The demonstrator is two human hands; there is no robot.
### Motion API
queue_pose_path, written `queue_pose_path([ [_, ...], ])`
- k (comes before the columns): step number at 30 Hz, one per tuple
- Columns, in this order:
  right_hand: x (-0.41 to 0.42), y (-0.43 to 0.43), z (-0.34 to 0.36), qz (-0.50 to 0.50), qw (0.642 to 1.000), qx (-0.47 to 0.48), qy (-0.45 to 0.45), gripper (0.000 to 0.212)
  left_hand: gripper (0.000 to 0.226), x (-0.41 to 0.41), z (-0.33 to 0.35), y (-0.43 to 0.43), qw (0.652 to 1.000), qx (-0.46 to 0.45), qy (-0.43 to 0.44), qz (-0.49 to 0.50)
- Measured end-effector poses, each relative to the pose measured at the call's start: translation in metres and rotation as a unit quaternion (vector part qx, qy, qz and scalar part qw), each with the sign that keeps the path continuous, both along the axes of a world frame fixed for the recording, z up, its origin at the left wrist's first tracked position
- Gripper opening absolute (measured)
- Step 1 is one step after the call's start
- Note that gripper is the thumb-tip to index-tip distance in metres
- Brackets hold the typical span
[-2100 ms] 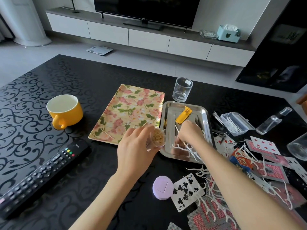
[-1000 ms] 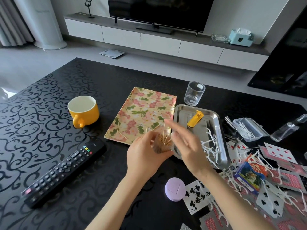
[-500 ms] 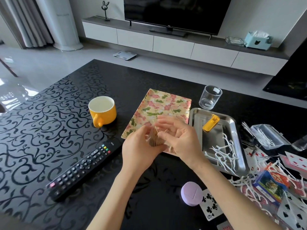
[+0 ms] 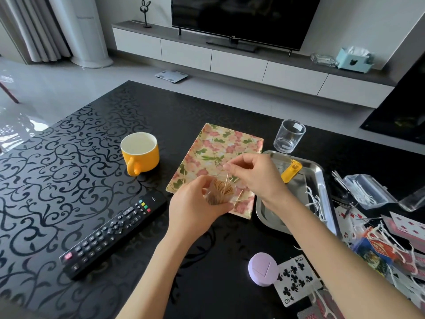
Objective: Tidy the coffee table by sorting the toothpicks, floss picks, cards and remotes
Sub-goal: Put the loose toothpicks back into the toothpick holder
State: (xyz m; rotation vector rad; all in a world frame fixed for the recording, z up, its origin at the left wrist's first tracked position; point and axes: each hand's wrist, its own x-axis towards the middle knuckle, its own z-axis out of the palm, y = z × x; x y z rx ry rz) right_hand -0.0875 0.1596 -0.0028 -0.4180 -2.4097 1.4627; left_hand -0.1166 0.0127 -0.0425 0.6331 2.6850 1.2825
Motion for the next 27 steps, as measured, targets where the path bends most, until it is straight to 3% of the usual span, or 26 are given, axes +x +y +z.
queue_pose_path([
  [4,0.012,-0.007,-0.007,0.007,0.982,0.139,0.131,0.005,0.06,-0.003,0.002,-0.001,1.0,0.008,-0.02,0.015],
  [7,0.012,-0.008,-0.018,0.056,0.965,0.23,0.111,0.01,0.064,-0.004,0.002,-0.001,1.0,0.005,-0.012,0.013],
  [10,0.009,0.003,-0.018,0.059,0.991,0.097,0.068,0.024,0.065,-0.009,0.003,-0.006,0.999,0.016,-0.016,0.035],
  [11,0.007,0.012,-0.02,0.042,0.993,0.093,0.054,0.021,0.064,-0.012,0.003,-0.009,0.998,0.021,-0.016,0.048],
  [13,-0.001,0.034,-0.029,0.058,0.968,0.236,-0.069,0.025,0.059,-0.02,0.003,-0.016,0.996,0.039,-0.017,0.072],
  [15,-0.008,0.045,-0.038,0.145,0.9,0.341,-0.232,0.057,0.053,-0.026,0.004,-0.021,0.994,0.06,-0.024,0.086],
  [18,-0.022,0.051,-0.041,0.2,0.84,0.404,-0.3,0.08,0.049,-0.032,0.004,-0.025,0.992,0.076,-0.027,0.1],
  [20,-0.032,0.056,-0.042,0.208,0.838,0.409,-0.294,0.069,0.049,-0.034,0.003,-0.025,0.991,0.079,-0.026,0.102],
  [24,-0.044,0.06,-0.047,0.219,0.869,0.36,-0.26,0.021,0.049,-0.034,0.001,-0.023,0.993,0.07,-0.023,0.097],
  [27,-0.047,0.056,-0.047,0.245,0.866,0.344,-0.267,0.01,0.054,-0.033,-0.001,-0.02,0.994,0.057,-0.023,0.091],
])
